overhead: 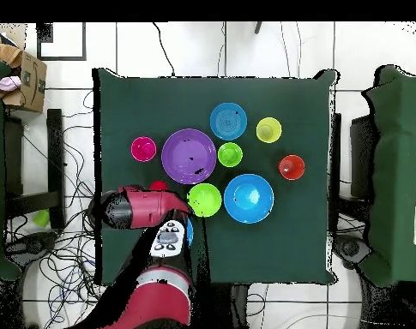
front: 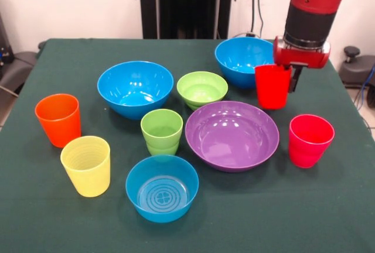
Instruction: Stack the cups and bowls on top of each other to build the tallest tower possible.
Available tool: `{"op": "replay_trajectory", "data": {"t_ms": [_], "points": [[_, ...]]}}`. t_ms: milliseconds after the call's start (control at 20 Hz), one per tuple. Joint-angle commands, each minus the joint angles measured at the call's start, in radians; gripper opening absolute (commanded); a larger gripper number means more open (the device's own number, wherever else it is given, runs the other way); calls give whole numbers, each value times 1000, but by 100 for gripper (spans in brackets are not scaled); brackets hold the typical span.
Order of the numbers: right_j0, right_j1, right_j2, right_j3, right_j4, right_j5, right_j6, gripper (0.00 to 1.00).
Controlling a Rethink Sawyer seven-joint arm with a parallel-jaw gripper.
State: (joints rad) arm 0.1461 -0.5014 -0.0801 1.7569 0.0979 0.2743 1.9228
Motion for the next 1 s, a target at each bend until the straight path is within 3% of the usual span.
{"op": "replay_trajectory", "data": {"t_ms": [50, 400, 1000], "points": [[13, -78, 31, 64, 36, 98, 175, 0], [-17, -82, 12, -11, 15, 186, 118, 0], [-89, -14, 48, -135, -12, 217, 51, 0]]}}
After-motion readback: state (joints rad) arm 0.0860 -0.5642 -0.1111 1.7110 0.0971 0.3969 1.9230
